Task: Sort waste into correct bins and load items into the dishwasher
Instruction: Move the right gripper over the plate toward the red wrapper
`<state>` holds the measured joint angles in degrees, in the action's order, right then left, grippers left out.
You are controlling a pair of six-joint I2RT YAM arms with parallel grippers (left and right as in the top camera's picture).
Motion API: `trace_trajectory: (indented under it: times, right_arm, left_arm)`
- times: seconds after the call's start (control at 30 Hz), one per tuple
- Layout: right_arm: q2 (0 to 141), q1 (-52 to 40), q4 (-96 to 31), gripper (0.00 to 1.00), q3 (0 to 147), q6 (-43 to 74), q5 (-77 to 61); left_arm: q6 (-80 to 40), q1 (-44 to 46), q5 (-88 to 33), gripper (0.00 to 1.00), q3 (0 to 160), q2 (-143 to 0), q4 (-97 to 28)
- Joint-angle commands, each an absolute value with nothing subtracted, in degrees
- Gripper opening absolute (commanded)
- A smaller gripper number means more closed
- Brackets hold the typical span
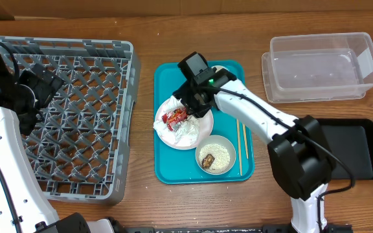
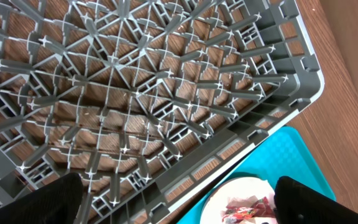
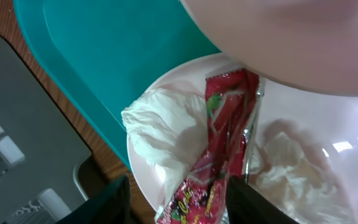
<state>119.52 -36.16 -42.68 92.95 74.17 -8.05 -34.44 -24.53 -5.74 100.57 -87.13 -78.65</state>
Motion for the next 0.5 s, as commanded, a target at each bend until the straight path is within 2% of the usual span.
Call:
trace_trajectory:
  times: [0.0, 0.47]
  right_arm:
    - [119.7, -36.5, -42.5, 0.51, 94.1, 75.3, -6.3]
    - [119.8, -39.6, -44.9, 0.50, 94.1, 75.7, -1.3]
  left_arm:
    - [-35.2, -24.7, -5.5, 1.00, 101.4, -86.9, -78.7]
    - [-35.2, -24.7, -5.5, 1.00, 101.4, -86.9, -78.7]
